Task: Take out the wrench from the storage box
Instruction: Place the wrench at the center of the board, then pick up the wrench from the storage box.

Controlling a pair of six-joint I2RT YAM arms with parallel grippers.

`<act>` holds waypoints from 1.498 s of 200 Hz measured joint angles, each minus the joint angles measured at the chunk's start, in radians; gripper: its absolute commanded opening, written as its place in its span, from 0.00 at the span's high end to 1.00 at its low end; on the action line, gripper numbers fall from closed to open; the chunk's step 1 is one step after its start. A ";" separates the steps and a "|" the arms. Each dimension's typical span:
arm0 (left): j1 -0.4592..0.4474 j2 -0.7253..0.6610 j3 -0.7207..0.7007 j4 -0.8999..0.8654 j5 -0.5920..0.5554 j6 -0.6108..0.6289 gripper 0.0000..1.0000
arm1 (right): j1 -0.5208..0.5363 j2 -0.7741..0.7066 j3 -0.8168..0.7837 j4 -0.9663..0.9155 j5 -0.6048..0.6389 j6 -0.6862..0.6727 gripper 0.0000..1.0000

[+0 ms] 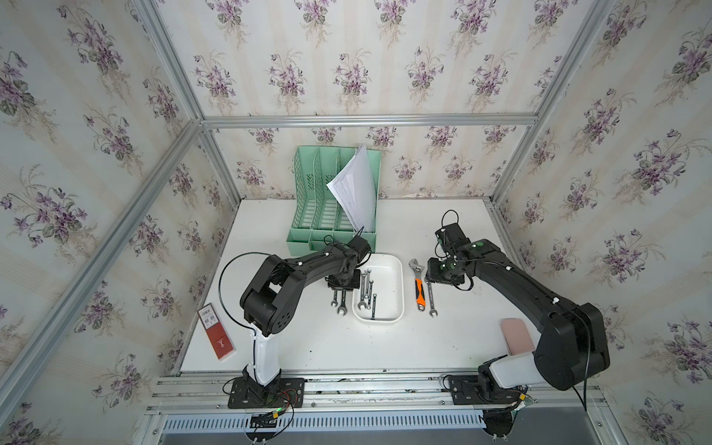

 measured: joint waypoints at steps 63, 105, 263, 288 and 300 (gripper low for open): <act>-0.001 -0.048 0.008 -0.030 0.000 -0.011 0.55 | 0.001 -0.010 0.019 -0.016 -0.003 0.003 0.49; 0.003 -0.150 0.043 -0.079 -0.018 -0.010 0.47 | 0.003 -0.016 0.045 -0.030 -0.003 0.003 0.49; 0.017 -0.578 -0.026 -0.160 -0.109 0.026 0.01 | 0.240 0.177 0.354 -0.053 -0.032 0.077 0.51; 0.021 -0.610 -0.051 -0.159 -0.120 0.026 0.01 | 0.282 0.270 0.433 -0.034 -0.032 0.085 0.51; 0.023 -0.615 -0.057 -0.162 -0.127 0.026 0.01 | 0.304 0.305 0.459 -0.027 -0.037 0.086 0.52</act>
